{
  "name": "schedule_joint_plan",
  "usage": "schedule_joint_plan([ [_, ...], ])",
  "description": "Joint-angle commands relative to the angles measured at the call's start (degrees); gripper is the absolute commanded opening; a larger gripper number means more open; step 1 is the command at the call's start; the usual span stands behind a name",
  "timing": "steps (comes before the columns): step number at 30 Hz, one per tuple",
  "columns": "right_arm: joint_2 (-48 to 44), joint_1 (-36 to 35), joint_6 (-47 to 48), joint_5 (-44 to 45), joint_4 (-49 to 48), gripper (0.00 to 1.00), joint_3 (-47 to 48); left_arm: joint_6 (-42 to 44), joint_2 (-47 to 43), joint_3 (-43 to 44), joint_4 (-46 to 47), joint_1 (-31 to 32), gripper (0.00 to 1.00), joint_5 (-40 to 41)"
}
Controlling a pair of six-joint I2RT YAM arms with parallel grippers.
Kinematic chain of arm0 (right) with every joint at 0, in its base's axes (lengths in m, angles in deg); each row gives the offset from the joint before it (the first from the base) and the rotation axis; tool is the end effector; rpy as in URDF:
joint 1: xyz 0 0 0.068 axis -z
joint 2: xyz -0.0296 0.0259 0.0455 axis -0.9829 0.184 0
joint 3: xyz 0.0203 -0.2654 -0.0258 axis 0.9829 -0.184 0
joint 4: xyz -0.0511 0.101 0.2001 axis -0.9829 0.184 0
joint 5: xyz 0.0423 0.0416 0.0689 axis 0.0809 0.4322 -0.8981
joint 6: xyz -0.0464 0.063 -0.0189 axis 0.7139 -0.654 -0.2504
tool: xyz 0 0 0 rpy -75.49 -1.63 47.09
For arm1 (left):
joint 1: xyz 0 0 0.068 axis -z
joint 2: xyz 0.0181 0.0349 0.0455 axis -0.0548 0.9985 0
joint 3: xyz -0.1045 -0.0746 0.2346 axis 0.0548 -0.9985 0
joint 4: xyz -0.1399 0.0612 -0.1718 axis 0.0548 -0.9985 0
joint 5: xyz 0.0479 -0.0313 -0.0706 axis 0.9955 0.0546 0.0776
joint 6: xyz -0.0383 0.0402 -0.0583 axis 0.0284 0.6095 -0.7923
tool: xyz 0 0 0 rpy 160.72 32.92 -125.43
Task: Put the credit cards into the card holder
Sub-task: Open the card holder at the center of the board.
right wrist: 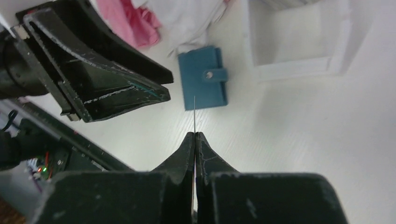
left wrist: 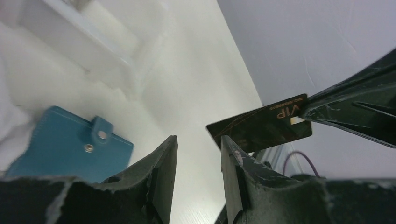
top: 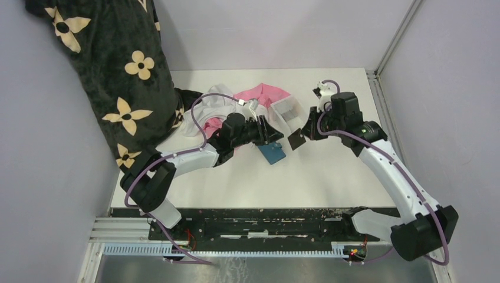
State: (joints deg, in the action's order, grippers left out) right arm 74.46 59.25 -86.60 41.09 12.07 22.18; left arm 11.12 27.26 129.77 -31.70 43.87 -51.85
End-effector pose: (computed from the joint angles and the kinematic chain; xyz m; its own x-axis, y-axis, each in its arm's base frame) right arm 0.2294 0.1023 0.3181 -0.7055 0.0403 -0.7075 -0.3242 0.8694 0.3728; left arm 0.2652 -0.2514 0.2399 -0.7092 -0.2857 -0.6446 0.4456 0.5269 -0.7238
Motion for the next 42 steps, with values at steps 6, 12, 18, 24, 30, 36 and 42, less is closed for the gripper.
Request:
schedule_joint_plan([
  [6,-10.14,-0.26,-1.91,-12.76,3.32,0.01,-8.88,6.97,-5.52,-4.87,8.54,1.85,0.49,-18.01],
  [12,-11.88,-0.21,-3.88,-16.42,1.99,0.01,-11.58,7.03,-5.59,-5.07,9.37,2.47,0.51,-22.83],
  [18,-11.17,-0.20,-5.61,-19.91,-0.52,0.01,-12.48,8.15,-3.73,-4.16,7.21,2.68,0.52,-25.68],
  [24,-9.77,-0.24,-7.30,-22.24,-3.26,0.01,-12.85,9.49,-2.70,-3.74,5.68,2.69,0.52,-27.76],
  [30,-8.00,-0.01,-8.26,-23.38,-5.50,0.01,-13.21,11.23,-1.97,-3.43,3.55,2.68,0.50,-30.04],
  [36,-5.77,1.73,-8.42,-25.30,-7.24,0.01,-13.31,11.35,-0.61,-3.44,3.87,2.64,0.34,-32.15],
  [42,-3.58,3.84,-8.84,-27.07,-9.36,0.01,-13.89,9.20,0.30,-3.85,7.76,2.61,0.03,-33.96],
])
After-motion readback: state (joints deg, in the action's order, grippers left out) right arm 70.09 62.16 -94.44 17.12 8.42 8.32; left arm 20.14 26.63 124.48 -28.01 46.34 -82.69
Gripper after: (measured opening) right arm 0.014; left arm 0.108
